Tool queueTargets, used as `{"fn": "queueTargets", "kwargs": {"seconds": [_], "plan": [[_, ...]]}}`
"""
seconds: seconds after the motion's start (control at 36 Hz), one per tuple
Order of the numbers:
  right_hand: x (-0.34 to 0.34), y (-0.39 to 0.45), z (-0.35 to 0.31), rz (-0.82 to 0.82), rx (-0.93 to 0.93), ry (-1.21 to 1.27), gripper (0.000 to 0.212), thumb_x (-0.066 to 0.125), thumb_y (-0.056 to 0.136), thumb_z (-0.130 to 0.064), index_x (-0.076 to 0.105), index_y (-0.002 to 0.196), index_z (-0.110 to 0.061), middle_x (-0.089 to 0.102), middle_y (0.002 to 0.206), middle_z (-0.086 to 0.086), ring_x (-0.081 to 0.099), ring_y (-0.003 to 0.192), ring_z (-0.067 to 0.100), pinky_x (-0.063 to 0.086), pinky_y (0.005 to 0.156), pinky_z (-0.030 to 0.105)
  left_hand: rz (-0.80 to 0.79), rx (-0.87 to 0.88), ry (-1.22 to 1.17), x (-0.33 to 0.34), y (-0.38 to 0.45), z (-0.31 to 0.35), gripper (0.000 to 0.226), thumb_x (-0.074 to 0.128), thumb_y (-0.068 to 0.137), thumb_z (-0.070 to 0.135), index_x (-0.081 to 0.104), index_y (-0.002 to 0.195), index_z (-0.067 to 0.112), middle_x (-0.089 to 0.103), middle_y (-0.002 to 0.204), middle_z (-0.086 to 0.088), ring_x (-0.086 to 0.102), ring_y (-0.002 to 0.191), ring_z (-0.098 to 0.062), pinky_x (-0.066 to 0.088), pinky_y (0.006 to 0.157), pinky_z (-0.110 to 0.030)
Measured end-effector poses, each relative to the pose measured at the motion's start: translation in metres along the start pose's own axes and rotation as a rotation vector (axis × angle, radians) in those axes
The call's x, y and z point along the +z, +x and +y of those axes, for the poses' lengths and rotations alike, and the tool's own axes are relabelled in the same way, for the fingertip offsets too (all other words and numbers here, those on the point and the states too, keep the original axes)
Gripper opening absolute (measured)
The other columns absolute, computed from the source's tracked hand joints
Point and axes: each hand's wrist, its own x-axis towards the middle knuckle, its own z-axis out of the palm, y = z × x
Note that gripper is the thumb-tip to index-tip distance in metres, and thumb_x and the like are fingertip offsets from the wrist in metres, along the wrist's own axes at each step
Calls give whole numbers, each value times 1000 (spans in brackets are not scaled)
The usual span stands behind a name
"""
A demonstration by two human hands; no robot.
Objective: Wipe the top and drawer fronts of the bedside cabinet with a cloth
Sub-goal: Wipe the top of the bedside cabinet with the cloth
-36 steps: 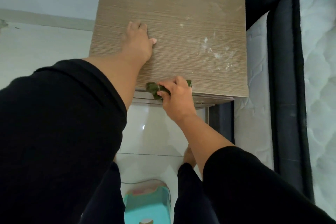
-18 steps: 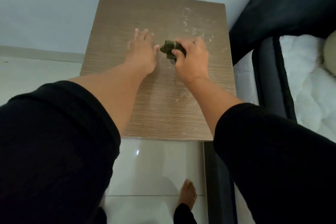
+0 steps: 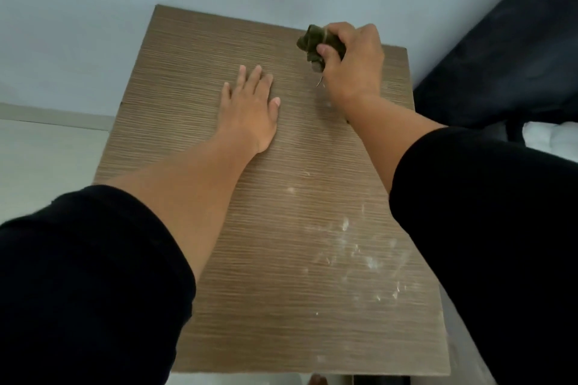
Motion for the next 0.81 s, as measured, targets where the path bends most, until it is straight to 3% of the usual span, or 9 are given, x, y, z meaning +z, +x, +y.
{"fn": "queueTargets", "kwargs": {"seconds": [0.25, 0.31, 0.44, 0.81], "plan": [[30, 63, 13, -14, -23, -74, 28, 56, 91, -25, 62, 119, -25, 47, 120, 7, 47, 109, 15, 32, 87, 13, 203, -24, -59, 8, 9, 3, 46, 23, 99, 35, 30, 143, 22, 21, 155, 3, 9, 145, -15, 7, 116, -42], [37, 71, 17, -15, -11, -91, 28, 56, 90, -25, 62, 118, -27, 47, 121, 6, 47, 110, 16, 36, 90, 16, 204, -29, -52, 10, 7, 3, 46, 23, 99, 34, 30, 143, 23, 21, 155, 4, 9, 145, -14, 7, 116, -42], [57, 84, 20, -44, 38, -123, 28, 55, 90, -26, 61, 116, -35, 47, 124, 5, 44, 118, 22, 41, 101, 40, 206, -42, -39, 11, 8, 1, 45, 23, 99, 34, 30, 142, 25, 22, 155, 5, 10, 144, -13, 7, 116, -40], [62, 81, 35, -149, 56, -56, 28, 52, 92, -29, 62, 119, -27, 49, 126, 4, 40, 121, 19, 32, 108, 33, 213, -50, -42, 14, 10, -1, 45, 22, 99, 34, 31, 142, 25, 22, 155, 7, 9, 144, -12, 6, 116, -39]]}}
